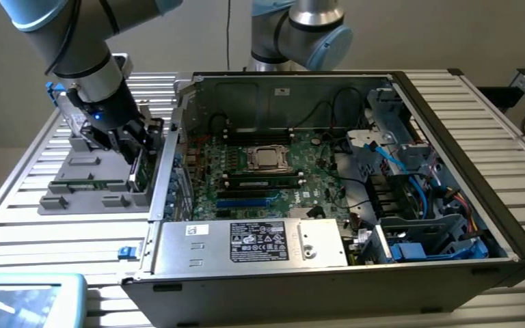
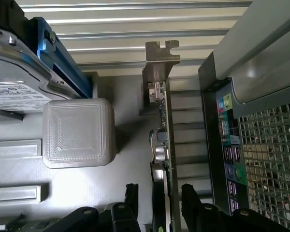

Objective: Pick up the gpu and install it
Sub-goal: 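Pick up the gpu and move the gpu toward the slot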

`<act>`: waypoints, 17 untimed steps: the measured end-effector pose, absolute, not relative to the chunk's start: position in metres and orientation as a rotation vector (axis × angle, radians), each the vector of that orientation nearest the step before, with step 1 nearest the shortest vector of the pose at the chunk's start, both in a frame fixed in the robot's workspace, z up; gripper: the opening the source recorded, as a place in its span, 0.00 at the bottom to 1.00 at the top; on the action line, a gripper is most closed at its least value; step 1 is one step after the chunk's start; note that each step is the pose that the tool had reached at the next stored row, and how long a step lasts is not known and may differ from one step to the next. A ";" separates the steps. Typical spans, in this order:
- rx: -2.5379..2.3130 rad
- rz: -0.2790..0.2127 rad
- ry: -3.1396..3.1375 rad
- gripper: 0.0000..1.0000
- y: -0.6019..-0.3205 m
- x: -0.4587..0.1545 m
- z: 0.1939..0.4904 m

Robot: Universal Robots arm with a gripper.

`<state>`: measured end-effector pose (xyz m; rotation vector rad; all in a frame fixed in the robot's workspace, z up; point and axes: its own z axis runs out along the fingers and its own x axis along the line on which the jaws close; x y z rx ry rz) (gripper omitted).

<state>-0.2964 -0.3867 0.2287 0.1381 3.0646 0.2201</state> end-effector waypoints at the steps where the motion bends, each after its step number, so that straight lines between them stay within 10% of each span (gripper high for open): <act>1: 0.143 0.220 3.064 0.49 -0.387 -0.296 0.228; 17: 0.131 0.221 3.068 0.29 -0.387 -0.296 0.224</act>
